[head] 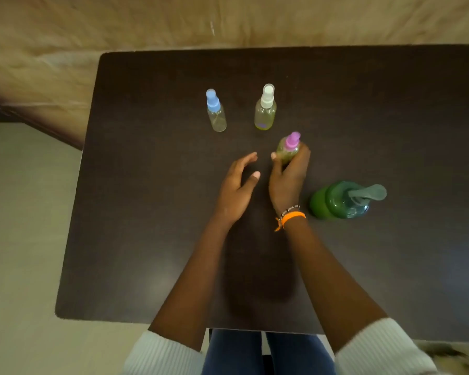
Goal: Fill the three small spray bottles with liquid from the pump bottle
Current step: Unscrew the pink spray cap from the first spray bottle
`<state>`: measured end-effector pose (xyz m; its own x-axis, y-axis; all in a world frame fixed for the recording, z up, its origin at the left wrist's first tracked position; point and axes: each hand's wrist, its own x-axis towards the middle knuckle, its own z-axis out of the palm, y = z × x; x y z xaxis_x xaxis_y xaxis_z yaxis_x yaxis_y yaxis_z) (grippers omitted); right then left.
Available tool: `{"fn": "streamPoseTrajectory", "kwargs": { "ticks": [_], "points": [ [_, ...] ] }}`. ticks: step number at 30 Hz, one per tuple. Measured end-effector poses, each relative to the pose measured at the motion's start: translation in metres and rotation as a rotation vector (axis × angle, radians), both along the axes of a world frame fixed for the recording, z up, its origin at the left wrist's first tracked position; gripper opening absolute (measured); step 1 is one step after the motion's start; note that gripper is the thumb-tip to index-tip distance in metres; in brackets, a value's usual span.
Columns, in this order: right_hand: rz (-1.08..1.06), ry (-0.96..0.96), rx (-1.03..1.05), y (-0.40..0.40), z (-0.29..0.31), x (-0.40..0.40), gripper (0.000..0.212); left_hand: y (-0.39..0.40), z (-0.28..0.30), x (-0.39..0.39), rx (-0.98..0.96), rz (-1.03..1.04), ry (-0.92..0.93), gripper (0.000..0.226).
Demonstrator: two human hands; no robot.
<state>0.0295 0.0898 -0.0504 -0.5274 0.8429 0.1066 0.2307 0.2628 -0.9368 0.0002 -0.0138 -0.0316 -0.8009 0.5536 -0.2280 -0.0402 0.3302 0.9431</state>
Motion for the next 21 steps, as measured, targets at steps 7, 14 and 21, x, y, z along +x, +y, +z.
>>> {"fn": "streamPoseTrajectory", "kwargs": {
  "ticks": [7, 14, 21],
  "points": [
    [0.242, -0.077, 0.076, -0.031, -0.004, 0.059, 0.020, -0.005, -0.006, 0.030, 0.144, -0.022, 0.028, 0.041],
    [0.380, -0.105, 0.134, -0.025, -0.012, 0.088, 0.028, -0.010, -0.020, 0.052, 0.223, 0.039, 0.097, 0.044],
    [0.564, -0.099, 0.253, -0.013, -0.022, 0.097, 0.032, -0.019, -0.030, 0.058, 0.244, 0.007, 0.236, 0.044]
  ]
}}
